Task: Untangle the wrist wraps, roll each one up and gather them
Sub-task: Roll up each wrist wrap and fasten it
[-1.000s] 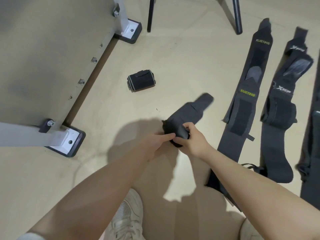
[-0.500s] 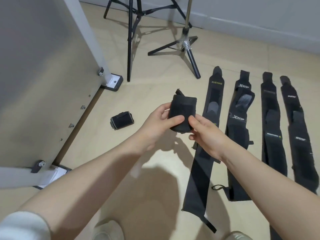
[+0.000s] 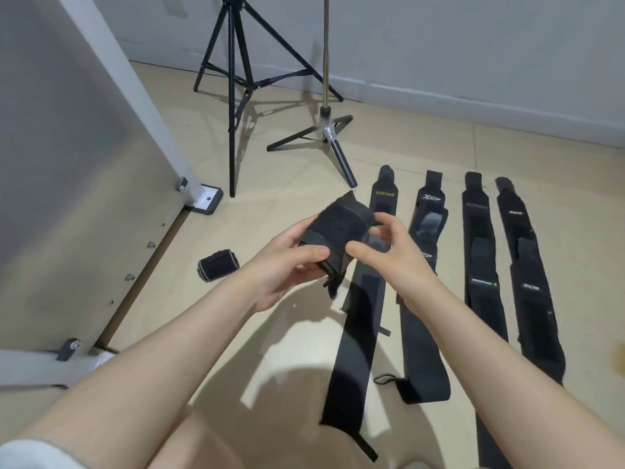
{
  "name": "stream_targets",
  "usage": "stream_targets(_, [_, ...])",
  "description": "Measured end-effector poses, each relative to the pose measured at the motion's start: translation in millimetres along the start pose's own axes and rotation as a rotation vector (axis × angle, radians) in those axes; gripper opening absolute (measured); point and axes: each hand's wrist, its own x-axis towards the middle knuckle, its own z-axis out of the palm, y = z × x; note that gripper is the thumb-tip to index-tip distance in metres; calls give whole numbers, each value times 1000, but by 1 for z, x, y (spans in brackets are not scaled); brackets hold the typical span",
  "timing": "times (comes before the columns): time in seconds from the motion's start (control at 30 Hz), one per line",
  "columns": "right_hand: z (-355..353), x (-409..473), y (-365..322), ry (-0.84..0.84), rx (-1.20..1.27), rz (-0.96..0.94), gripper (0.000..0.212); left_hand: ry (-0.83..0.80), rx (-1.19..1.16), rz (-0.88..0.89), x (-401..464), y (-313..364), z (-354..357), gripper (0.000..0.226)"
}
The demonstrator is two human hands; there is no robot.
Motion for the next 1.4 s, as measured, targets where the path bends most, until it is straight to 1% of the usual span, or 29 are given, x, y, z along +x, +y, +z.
stream_targets(0.03, [-2, 0, -1, -41, 45, 32, 84, -26, -38, 4, -1, 2, 2, 57])
stream_targets(0.07, [-4, 0, -1, -96, 87, 63, 84, -47, -53, 18, 0, 4, 4, 57])
stream_targets(0.1, [-5, -1, -2, -150, 102, 73, 75, -52, -56, 31, 0, 6, 7, 58])
stream_targets(0.17, [-8, -3, -4, -211, 107, 55, 39, -3, -58, 51, 0, 7, 13, 54])
stream_targets(0.2, [-8, -3, -5, -208, 135, 43, 26, 42, -53, 53, 0, 4, 16, 51])
stream_targets(0.3, [-5, -2, -6, -166, 233, 73, 15, 170, 31, 41, 1, -1, 18, 45])
stream_targets(0.37, [-1, -1, -5, -143, 236, 100, 8, 212, 111, 92, 3, -3, 14, 48])
stream_targets(0.4, [2, 0, -3, -146, 243, 118, 6, 219, 154, 129, 3, -2, 12, 50])
stream_targets(0.5, [3, 0, -3, -230, 313, 205, 18, 197, 337, 254, 2, -3, 9, 56])
stream_targets(0.6, [1, -2, -3, -374, 496, 250, 25, 175, 497, 347, 4, -2, 4, 63])
stream_targets(0.63, [1, -3, -4, -409, 561, 264, 30, 161, 568, 386, 4, -1, 2, 64])
stream_targets(0.7, [5, -3, -5, -416, 658, 290, 46, 106, 758, 499, 5, 1, -1, 64])
stream_targets(0.73, [8, -2, -4, -398, 686, 298, 47, 67, 823, 553, 6, 0, -1, 62])
stream_targets(0.8, [14, 0, -3, -347, 694, 303, 38, 24, 862, 601, 5, -3, -3, 61])
stream_targets(0.87, [17, 2, -1, -292, 661, 301, 31, 23, 782, 526, 3, -6, -8, 65])
stream_targets(0.93, [16, 6, 1, -274, 632, 281, 38, 77, 552, 339, -1, -7, -9, 68])
stream_targets(0.97, [15, 6, 1, -277, 596, 254, 45, 136, 401, 233, -2, -7, -7, 62])
stream_targets(1.03, [13, 6, 2, -296, 484, 197, 53, 243, 153, 25, -4, -5, -3, 39])
stream_targets(1.07, [14, 6, 3, -309, 436, 178, 52, 245, 75, -79, -3, -4, -2, 29])
stream_targets(1.1, [16, 4, 4, -328, 410, 167, 50, 212, 16, -173, -3, -4, -2, 25])
stream_targets(1.17, [22, 1, 5, -357, 393, 163, 45, 133, -77, -302, -5, -5, -5, 39])
stream_targets(1.2, [25, 0, 5, -354, 397, 170, 43, 115, -116, -319, -6, -5, -7, 47])
stream_targets(1.27, [28, 0, 6, -311, 415, 206, 38, 155, -149, -287, -4, -7, -12, 59])
stream_targets(1.33, [29, 0, 5, -287, 381, 261, 24, 225, -178, -232, -2, -8, -16, 72])
stream_targets(1.4, [32, -2, 5, -334, 288, 327, 13, 254, -227, -163, 0, -6, -17, 72])
